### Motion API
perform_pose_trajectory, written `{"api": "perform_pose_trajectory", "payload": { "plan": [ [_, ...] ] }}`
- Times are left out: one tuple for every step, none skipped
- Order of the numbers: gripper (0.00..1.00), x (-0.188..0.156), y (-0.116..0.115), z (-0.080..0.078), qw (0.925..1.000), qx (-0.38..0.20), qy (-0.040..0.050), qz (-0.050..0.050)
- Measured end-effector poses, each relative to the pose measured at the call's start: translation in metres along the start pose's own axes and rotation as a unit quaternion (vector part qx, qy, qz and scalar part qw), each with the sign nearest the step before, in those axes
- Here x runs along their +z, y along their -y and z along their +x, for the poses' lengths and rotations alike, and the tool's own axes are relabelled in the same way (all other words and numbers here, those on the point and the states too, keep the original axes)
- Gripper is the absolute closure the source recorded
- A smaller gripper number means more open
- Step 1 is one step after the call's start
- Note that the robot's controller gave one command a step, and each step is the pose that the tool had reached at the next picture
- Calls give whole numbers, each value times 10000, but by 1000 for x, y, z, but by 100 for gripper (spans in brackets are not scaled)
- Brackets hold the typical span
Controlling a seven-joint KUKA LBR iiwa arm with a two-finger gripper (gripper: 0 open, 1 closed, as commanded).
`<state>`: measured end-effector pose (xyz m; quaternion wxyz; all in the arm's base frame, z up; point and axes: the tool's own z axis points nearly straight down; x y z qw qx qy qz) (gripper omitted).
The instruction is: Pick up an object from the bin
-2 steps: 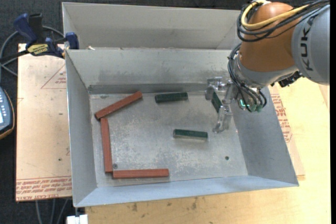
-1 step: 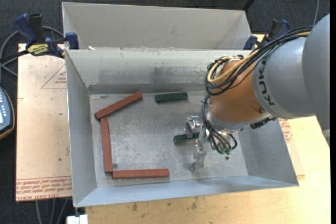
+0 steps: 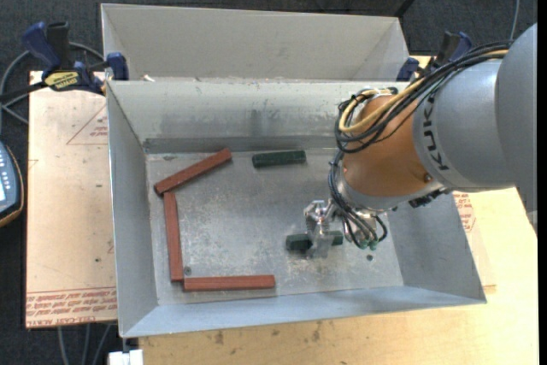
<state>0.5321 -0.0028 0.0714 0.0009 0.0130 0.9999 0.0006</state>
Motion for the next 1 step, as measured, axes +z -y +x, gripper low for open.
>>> {"api": "perform_pose_trajectory", "payload": {
  "plan": [
    [100,-136,22,-1,10000,-34,48,8]
  ]
}}
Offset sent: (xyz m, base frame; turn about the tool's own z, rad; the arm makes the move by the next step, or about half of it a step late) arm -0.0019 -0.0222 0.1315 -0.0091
